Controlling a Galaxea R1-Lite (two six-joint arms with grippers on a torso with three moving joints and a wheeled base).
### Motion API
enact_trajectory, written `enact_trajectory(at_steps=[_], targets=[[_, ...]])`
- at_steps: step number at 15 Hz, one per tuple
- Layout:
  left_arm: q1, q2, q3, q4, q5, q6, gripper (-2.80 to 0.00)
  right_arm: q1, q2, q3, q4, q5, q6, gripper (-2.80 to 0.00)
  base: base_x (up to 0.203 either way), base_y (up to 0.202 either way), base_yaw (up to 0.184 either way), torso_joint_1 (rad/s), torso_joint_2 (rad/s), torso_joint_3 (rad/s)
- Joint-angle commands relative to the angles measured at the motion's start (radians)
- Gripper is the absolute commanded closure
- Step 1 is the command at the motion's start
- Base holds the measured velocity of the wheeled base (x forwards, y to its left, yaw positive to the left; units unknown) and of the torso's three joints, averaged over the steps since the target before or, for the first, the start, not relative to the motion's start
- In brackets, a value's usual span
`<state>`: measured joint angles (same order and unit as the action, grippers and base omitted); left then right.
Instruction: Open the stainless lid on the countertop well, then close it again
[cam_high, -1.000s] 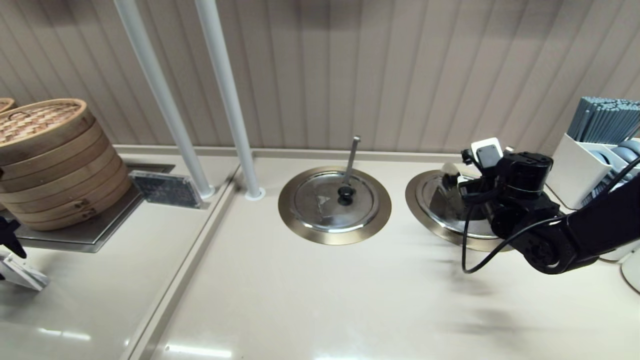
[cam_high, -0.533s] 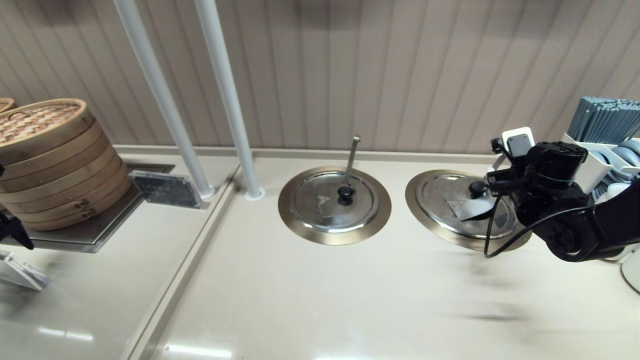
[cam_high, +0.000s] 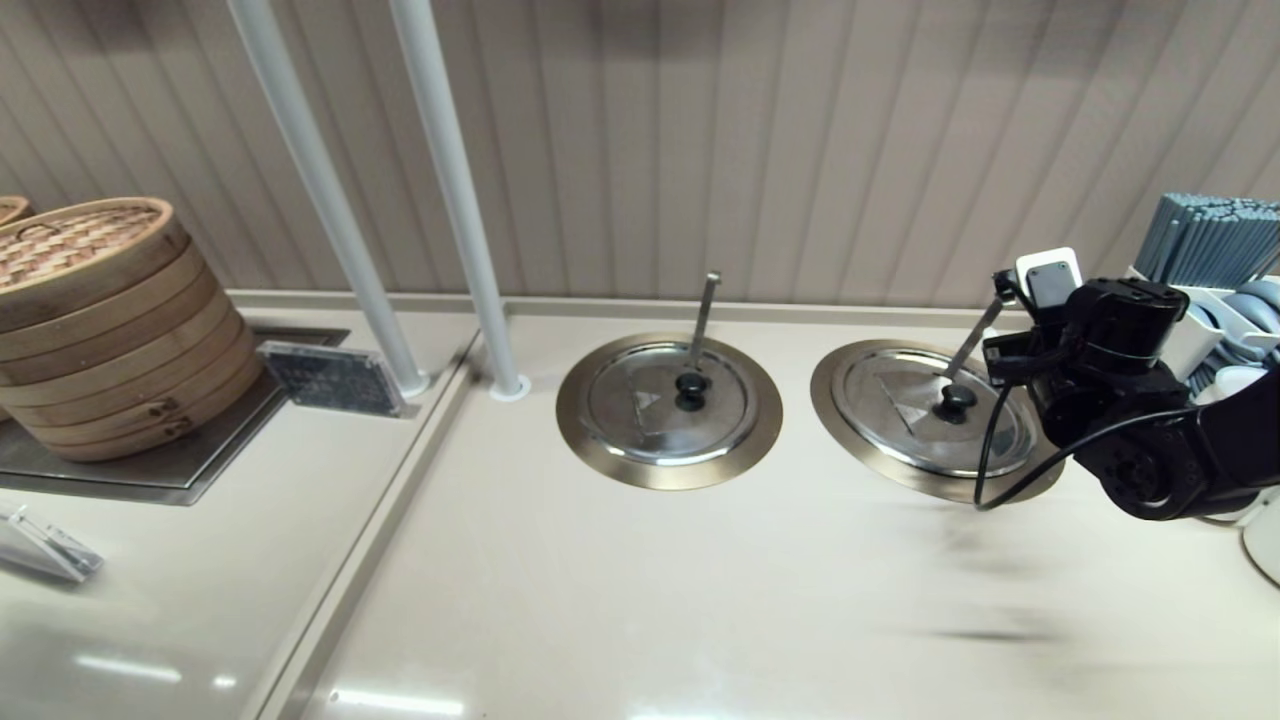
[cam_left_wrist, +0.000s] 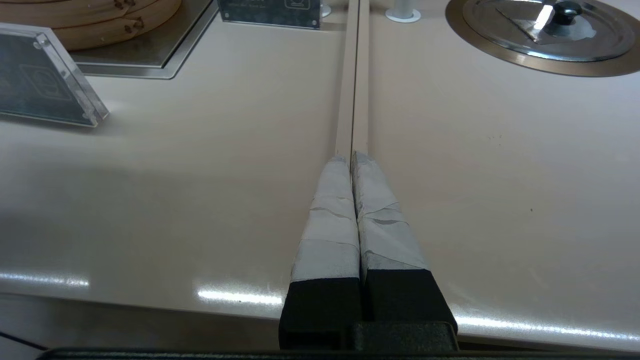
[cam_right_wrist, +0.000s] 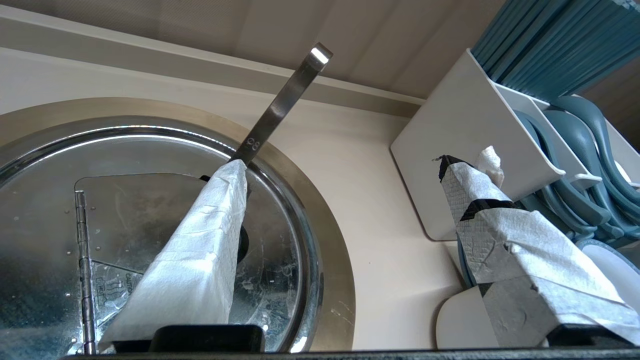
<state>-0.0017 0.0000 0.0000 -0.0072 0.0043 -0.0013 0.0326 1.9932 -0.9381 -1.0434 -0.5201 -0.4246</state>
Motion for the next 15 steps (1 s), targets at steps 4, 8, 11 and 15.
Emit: enact_trajectory(at_steps=[4, 8, 11, 15], targets=[[0.0, 0.0, 0.0, 0.0, 0.0, 0.0, 0.0, 0.01, -0.001, 0.005, -0.004, 0.009, 0.007, -2.8, 0.0, 0.0, 0.0, 0.0, 0.0, 0.0], [0.0, 0.0, 0.0, 0.0, 0.0, 0.0, 0.0, 0.045, -0.069, 0.039, 0.031, 0.018, 0.058, 0.0, 0.0, 0.0, 0.0, 0.0, 0.0, 0.0], [0.0, 0.0, 0.0, 0.0, 0.0, 0.0, 0.0, 0.067, -0.212, 0.075, 0.102, 0.024, 0.078, 0.0, 0.0, 0.0, 0.0, 0.0, 0.0, 0.0], [0.0, 0.0, 0.0, 0.0, 0.0, 0.0, 0.0, 0.174, -0.514, 0.123, 0.398, 0.03, 0.163, 0.0, 0.0, 0.0, 0.0, 0.0, 0.0, 0.0]])
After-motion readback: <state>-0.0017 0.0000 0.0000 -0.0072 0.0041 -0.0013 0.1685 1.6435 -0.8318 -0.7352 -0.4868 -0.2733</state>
